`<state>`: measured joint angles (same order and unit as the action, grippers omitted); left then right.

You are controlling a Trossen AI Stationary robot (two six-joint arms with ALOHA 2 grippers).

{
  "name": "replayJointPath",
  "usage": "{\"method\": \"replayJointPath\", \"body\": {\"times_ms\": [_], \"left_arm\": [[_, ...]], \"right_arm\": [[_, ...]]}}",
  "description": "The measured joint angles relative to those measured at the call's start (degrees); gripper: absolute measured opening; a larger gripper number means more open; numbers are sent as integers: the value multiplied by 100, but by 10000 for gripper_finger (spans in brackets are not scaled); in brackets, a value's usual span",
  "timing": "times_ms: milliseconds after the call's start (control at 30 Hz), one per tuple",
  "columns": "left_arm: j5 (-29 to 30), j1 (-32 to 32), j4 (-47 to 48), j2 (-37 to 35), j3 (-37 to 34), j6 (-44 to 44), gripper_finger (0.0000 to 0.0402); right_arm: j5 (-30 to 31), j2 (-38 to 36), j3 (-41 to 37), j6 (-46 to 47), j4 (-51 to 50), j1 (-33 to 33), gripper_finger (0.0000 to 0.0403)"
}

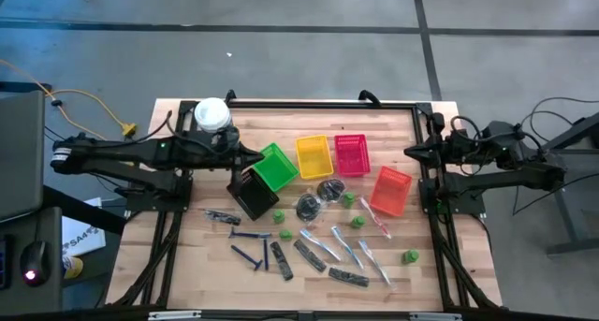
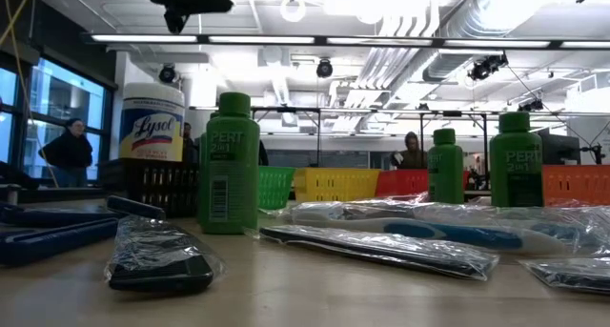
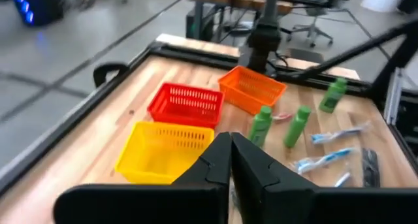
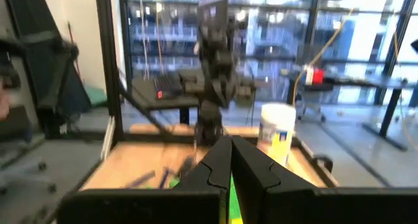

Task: Pick & Place Travel size toiletries
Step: Put the green shampoo into the orange bin

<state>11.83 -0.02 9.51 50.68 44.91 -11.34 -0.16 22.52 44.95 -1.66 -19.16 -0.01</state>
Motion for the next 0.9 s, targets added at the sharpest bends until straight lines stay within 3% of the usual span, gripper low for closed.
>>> {"method": "replayJointPath", "body": {"times_ms": [133, 300, 467, 600, 767, 900], "left_arm": [[20, 1, -11, 188, 0, -96, 43], [47, 1, -260, 216, 0, -110, 75], [397, 5, -231, 209, 0, -91, 86], [431, 5, -323, 208, 0, -112, 87], [441, 5, -513, 207, 0, -326, 86], [442, 5, -489, 205, 4, -463, 86]], "right_arm": [[-14, 46, 0, 343, 408, 0, 4], [-14, 69, 0, 1601, 948, 0, 4], [420, 111, 3, 2571, 301, 0, 4], [1063, 596, -9, 3321, -717, 0, 4], [1199, 1289, -7, 4421, -340, 0, 4], [1023, 1681, 2, 4505, 309, 0, 4]]}}
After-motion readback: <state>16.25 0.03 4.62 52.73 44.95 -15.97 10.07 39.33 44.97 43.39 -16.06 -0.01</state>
